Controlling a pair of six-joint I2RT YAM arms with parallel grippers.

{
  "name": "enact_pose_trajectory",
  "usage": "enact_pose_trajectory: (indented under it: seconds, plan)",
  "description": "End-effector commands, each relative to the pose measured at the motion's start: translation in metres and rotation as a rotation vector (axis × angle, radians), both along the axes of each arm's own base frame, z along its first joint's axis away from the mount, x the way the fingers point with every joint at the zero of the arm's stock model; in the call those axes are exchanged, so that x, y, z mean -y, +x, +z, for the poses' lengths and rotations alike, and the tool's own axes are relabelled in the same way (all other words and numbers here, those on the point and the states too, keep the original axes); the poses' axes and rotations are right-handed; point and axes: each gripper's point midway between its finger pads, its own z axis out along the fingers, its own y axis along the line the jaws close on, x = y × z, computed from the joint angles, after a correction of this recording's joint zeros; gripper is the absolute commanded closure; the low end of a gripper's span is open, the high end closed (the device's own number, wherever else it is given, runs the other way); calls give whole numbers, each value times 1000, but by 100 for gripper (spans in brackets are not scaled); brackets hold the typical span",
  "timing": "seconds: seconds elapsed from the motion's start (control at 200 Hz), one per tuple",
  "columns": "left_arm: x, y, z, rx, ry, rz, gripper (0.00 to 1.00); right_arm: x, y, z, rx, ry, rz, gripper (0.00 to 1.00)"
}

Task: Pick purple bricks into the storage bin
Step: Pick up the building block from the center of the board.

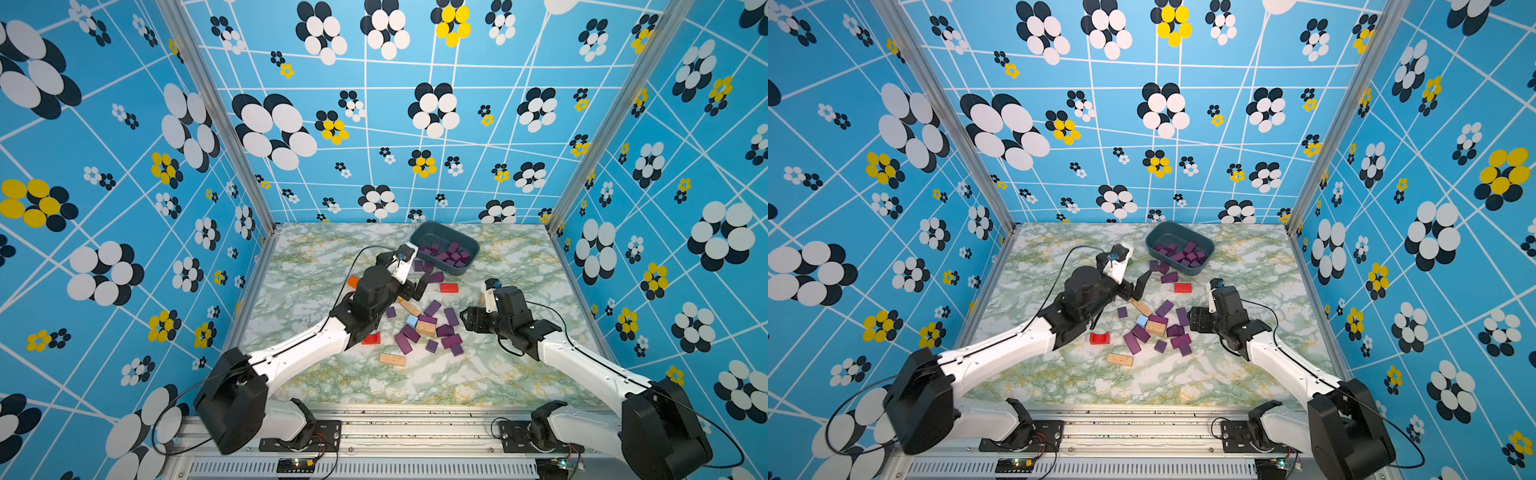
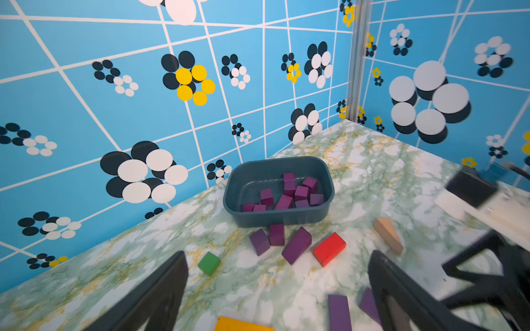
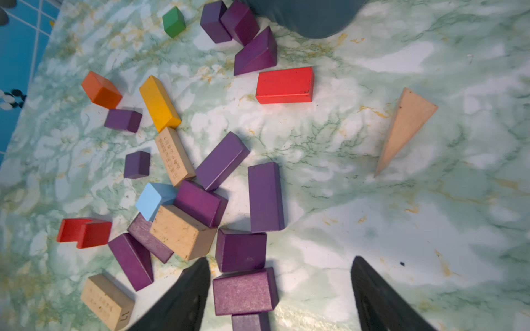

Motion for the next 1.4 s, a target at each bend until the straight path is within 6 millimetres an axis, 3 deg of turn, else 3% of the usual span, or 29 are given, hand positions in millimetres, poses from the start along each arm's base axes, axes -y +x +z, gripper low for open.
enact_pose_trajectory:
  seconds: [0.0, 0.175, 0.4, 0.585, 1.139, 1.274, 1.394]
  plan:
    - [-6, -38, -23, -32, 9, -88, 1, 2, -3, -13, -66, -95, 29, 28]
    - [-28, -81, -55, -68, -11, -148, 1, -19, 10, -27, -113, -86, 87, 36]
    - [-41, -97, -88, -95, 10, -158, 1, -31, 27, -53, -215, -149, 85, 46]
    - [-43, -98, -89, -74, -15, -157, 1, -34, 35, -67, -265, -230, 80, 48]
    - [-54, -93, -99, -133, -26, -90, 1, -25, 40, -88, -325, -425, 52, 70]
    - [-59, -88, -101, -142, -27, -53, 1, -36, 42, -81, -326, -373, 70, 81]
    - [-70, -78, -109, -169, -24, 29, 1, -55, 48, -60, -284, -251, 77, 81]
